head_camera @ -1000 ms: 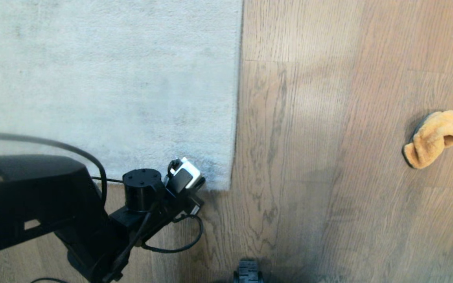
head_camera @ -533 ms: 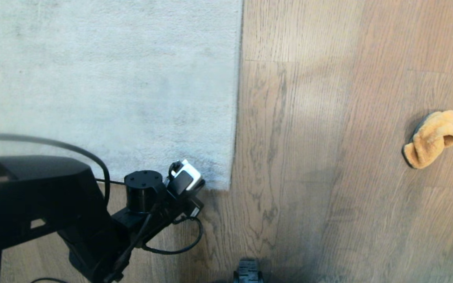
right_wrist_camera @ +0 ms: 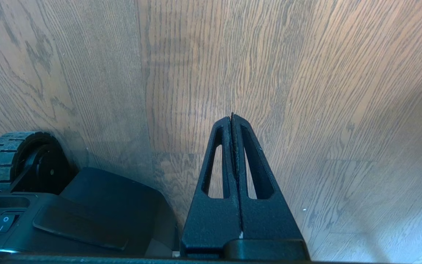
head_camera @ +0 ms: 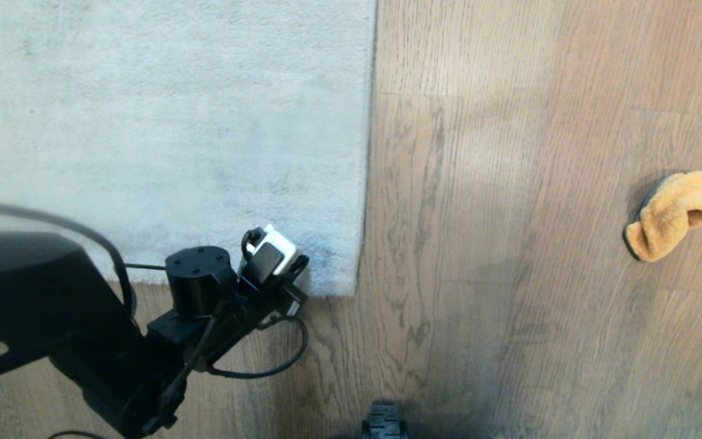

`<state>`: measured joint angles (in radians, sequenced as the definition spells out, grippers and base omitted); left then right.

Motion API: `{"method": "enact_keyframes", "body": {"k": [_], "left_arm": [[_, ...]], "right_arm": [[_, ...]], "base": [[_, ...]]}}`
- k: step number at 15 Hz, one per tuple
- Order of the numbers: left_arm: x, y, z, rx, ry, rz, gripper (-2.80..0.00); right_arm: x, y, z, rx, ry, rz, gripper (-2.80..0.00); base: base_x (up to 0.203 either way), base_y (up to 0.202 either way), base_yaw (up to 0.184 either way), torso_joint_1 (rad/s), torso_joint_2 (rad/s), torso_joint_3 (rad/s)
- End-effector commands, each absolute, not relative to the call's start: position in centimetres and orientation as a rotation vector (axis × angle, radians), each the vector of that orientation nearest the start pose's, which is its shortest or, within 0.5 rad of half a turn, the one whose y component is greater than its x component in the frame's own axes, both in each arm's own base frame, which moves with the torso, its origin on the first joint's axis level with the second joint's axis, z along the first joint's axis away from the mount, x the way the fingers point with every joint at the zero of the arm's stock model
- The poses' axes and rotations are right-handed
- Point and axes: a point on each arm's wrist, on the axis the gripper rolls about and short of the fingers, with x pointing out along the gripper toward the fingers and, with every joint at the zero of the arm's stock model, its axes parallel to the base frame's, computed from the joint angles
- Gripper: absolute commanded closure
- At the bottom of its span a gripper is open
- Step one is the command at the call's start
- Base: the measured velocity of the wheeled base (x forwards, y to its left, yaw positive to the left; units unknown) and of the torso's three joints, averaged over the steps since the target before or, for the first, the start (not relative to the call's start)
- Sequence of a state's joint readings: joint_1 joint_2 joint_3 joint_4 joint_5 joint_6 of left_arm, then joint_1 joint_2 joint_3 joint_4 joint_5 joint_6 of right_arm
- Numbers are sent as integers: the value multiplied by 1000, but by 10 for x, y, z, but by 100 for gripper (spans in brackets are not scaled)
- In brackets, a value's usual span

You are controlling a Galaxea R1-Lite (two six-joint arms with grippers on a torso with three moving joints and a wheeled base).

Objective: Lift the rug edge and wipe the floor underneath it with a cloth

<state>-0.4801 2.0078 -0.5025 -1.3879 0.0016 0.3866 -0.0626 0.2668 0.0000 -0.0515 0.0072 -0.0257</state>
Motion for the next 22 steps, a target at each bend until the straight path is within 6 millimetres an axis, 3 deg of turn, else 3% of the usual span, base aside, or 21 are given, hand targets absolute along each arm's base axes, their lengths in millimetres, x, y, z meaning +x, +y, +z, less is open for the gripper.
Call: {"method": "enact_keyframes", "body": {"k": [1, 6, 12, 22], "left_arm": [[276, -138, 114, 390, -54, -465, 0], [259, -127, 143, 367, -122, -397, 0], [219, -107, 177, 361, -85, -356, 0], [171, -70, 205, 325, -7, -306, 0]], "right_arm": [[-1, 0, 84, -18, 217, -52, 0], [-1, 0, 84, -18, 217, -52, 0], [-1, 0, 84, -18, 217, -52, 0], [-1, 0, 84, -18, 217, -52, 0]], "base": [[0, 0, 0, 0, 0, 0], [0, 0, 0, 0, 0, 0], [0, 0, 0, 0, 0, 0], [0, 0, 0, 0, 0, 0]]}}
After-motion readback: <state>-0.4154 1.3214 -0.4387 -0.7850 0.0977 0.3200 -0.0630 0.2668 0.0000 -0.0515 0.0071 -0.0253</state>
